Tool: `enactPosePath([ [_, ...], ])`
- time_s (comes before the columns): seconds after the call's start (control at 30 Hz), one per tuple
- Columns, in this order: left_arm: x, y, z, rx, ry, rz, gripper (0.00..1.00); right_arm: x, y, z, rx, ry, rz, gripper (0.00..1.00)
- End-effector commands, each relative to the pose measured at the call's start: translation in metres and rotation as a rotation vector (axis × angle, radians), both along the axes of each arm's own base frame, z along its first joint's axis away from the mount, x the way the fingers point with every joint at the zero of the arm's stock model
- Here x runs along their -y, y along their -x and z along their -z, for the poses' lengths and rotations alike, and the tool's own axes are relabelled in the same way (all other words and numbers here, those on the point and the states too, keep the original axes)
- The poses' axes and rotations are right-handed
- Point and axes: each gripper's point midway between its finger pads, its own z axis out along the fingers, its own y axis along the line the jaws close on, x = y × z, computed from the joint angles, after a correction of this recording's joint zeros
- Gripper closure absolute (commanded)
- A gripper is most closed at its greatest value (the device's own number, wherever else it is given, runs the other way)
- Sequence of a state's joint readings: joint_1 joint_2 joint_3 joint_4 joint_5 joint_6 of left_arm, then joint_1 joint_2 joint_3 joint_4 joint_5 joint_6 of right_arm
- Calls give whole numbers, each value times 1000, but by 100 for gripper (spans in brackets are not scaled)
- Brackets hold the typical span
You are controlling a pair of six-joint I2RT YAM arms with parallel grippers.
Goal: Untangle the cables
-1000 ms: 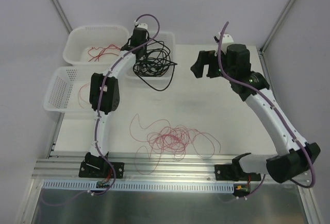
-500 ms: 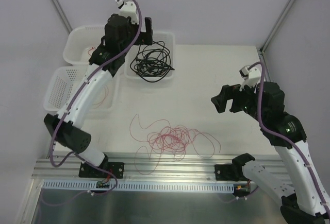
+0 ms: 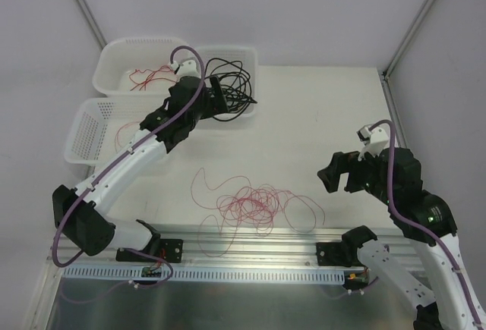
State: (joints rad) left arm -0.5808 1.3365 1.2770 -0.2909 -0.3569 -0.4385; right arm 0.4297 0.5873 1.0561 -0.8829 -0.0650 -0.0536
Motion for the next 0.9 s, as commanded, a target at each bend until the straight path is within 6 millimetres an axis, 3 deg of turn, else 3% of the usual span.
enactPosePath([
  [0.0, -4, -17, -18, 17, 282, -221, 10, 1, 7, 3, -16, -26, 15, 0],
  [0.07, -5, -30, -6, -21, 330, -262, 10, 3, 9, 5, -19, -24, 18, 0],
  [0.27, -1, -60, 26, -109, 438, -375, 29, 7, 13, 7, -13, -1, 14, 0],
  [0.43, 0, -82, 27, -93, 448, -425, 38, 10, 16, 14, -16, 19, 7, 0],
  [0.53, 0, -93, 39, -100, 431, -453, 46, 10, 17, 19, -25, 34, -4, 0],
  [0.63, -1, -101, 46, -105, 411, -464, 55, 10, 16, 27, -51, 55, -9, 0],
  [0.87, -1, -122, 87, -185, 390, -480, 87, 9, 13, 30, -58, 67, -17, 1],
])
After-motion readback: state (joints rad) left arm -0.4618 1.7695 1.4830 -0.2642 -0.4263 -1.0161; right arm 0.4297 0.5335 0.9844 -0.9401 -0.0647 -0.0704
